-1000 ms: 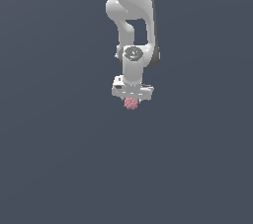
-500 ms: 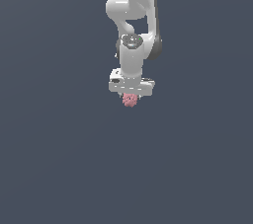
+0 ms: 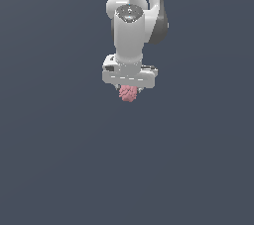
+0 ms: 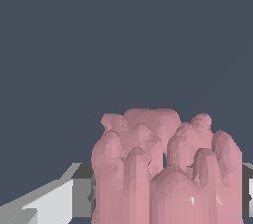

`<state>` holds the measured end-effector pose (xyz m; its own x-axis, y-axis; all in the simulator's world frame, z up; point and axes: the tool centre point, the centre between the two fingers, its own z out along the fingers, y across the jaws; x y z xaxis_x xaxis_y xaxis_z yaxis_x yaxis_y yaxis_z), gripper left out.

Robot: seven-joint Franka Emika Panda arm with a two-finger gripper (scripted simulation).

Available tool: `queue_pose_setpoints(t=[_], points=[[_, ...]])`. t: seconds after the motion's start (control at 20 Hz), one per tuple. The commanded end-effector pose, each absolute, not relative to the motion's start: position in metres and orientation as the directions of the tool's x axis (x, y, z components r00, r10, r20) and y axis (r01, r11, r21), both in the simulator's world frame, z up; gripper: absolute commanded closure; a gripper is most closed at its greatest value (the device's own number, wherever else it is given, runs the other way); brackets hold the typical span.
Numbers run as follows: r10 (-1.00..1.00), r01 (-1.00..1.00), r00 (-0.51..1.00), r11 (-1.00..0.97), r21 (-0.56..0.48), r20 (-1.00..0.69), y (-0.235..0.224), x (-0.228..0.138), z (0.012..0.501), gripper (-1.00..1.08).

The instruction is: Pick up the object and move it to a goal position.

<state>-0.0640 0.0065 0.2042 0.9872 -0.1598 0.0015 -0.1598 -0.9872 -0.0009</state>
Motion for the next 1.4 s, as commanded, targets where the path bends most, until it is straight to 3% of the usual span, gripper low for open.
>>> queue_pose_setpoints(t=[0.0,0.75,1.35], points=[[-0.160,-0.160,0.987,-0.987,-0.001,0.001,0.003,-0.056,0.228,1.08],[-0.160,-0.160,0.987,-0.987,-0.001,0.000,-0.014,-0.004,0.354,1.08],[-0.160,-0.160,0.987,-0.987,0.000,0.000,-0.020,0.019,0.404,1.08]])
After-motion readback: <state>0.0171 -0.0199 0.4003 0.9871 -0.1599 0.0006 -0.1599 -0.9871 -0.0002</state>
